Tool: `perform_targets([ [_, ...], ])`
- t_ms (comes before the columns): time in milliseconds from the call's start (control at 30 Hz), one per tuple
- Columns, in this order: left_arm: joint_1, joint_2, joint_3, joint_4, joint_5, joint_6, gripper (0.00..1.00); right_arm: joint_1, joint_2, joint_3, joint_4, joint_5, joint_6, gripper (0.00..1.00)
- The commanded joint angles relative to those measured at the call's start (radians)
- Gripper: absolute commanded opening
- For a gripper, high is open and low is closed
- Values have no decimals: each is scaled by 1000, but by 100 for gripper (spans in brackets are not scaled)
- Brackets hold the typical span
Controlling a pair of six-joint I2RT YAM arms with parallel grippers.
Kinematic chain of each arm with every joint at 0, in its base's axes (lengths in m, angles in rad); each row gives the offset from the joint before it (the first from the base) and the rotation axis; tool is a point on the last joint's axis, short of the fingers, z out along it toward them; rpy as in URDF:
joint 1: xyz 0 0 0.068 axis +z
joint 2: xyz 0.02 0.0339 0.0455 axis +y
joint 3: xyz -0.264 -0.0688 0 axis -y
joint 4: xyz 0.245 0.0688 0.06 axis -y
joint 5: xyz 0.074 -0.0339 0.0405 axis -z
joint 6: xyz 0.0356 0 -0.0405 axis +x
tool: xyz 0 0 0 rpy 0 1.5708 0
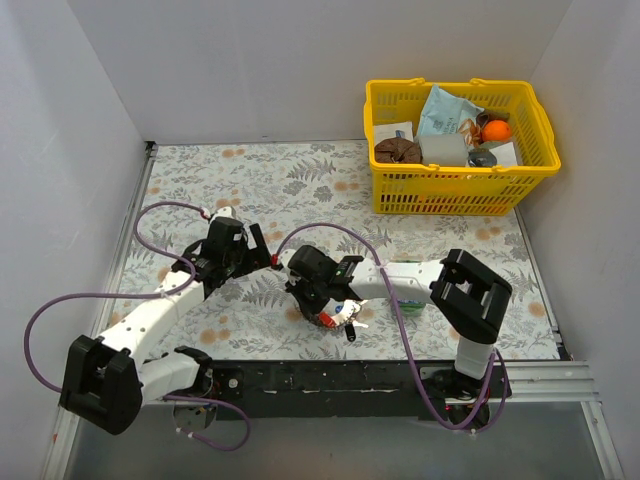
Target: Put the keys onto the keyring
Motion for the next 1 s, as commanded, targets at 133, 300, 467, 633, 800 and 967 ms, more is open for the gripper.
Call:
perform_targets([
  [133,-34,-138,28,4,-73,-61,98,35,-89,24,113,9,-55,6],
  [300,-32,-225,32,-10,-132,-77,98,26,-118,20,118,5,-54,20],
  [467,-32,-230,40,-19,-134,-75,98,18,-120,15,119,-6,-54,30],
  [633,-32,-199,43,-19,-120,-78,98,13,-134,3,133,-31,-60,41],
  [800,-32,-190,46,-13,-106,-78,98,13,-167,-49,173,-63,-84,60],
  [967,-34,-164,64,-7,-100,-77,98,13,-204,-98,224,-103,-115,74],
])
